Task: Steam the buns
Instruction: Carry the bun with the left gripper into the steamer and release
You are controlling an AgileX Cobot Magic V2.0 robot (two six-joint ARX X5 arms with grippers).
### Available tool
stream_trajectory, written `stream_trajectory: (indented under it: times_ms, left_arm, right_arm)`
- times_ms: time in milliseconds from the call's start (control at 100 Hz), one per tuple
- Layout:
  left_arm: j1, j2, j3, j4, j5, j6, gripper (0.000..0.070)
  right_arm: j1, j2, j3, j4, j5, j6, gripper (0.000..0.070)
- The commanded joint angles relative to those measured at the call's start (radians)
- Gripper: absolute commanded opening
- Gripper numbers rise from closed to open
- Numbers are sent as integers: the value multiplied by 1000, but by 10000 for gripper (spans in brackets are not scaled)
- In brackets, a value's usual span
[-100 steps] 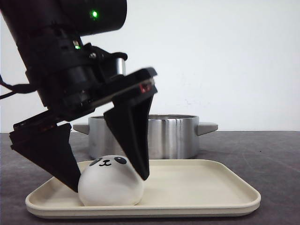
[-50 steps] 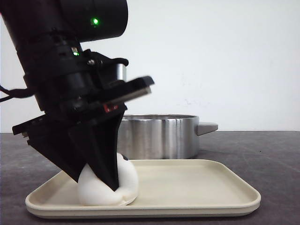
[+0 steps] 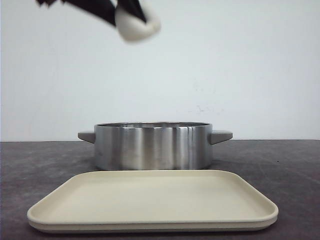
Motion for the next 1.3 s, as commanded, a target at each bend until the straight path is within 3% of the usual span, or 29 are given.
stream_trajectory:
  times_ms: [0,330,690,740,870,950,1120,1290]
  left_arm:
    - [20,34,60,8,-6,100,0]
    - [182,288,160,40,51,143,0]
    - [238,534,160,105,51,136,4]
    - [238,552,160,106,51,136,58]
    - [238,575,160,106,51,104,331]
    - [238,575,160,111,50,98,442]
    - [238,575,160,94,51,98,522]
    - [238,574,169,50,51,97,520]
  right_arm:
    - [11,11,18,16,5,8,17]
    - [11,11,18,16,8,2,17]
    - [11,11,18,15,31,3,17]
    - [11,11,18,14,31,3,18]
    - [11,11,18,9,31,6,17]
    - [11,11,18,8,31,11,17]
    - [11,11,18,8,31,25,17]
    - [11,11,18,8,31,26,18]
